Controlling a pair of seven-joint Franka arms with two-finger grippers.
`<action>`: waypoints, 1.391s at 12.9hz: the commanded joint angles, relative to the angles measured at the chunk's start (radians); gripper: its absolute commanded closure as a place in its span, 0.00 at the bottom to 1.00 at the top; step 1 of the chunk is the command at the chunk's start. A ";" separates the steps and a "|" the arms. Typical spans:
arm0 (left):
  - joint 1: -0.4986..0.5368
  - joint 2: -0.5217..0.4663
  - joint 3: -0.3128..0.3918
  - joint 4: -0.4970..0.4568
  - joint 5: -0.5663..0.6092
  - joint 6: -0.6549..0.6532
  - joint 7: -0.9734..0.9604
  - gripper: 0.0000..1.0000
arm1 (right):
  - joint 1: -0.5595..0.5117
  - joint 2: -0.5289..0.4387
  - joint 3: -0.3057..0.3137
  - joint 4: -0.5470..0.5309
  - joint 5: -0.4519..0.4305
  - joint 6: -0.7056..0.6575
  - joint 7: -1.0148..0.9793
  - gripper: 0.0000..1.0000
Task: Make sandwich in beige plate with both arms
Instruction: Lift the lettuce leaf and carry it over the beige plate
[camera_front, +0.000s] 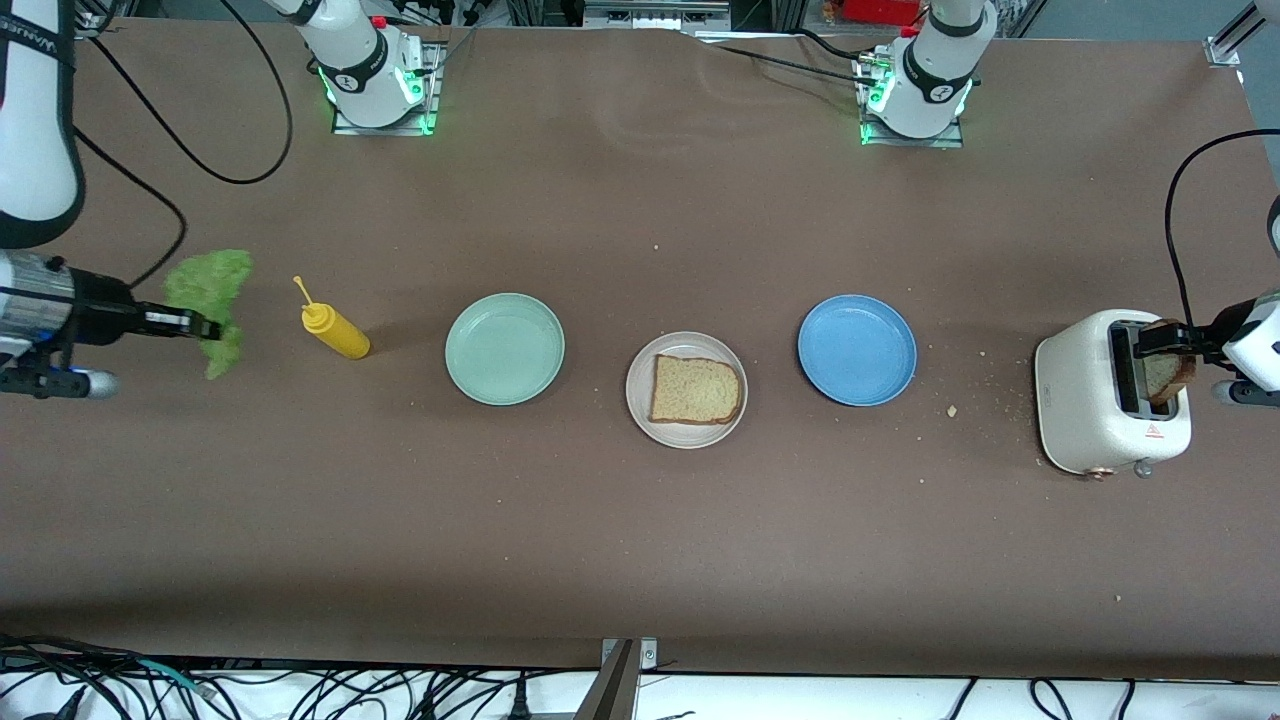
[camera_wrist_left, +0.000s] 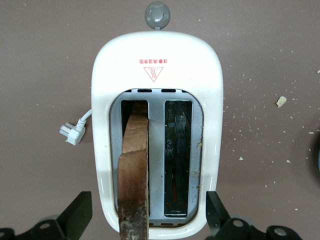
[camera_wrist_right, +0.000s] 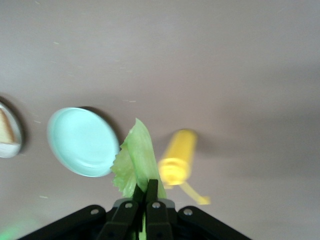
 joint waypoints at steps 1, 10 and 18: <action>0.012 0.006 -0.011 0.003 0.019 0.002 0.016 0.00 | 0.079 0.046 0.028 0.036 0.093 0.015 0.298 1.00; 0.012 0.004 -0.011 0.002 0.019 0.002 0.016 0.00 | 0.414 0.268 0.058 0.117 0.328 0.491 1.111 1.00; 0.010 0.004 -0.011 0.008 0.019 0.002 0.014 0.00 | 0.651 0.574 0.058 0.300 0.327 0.835 1.589 1.00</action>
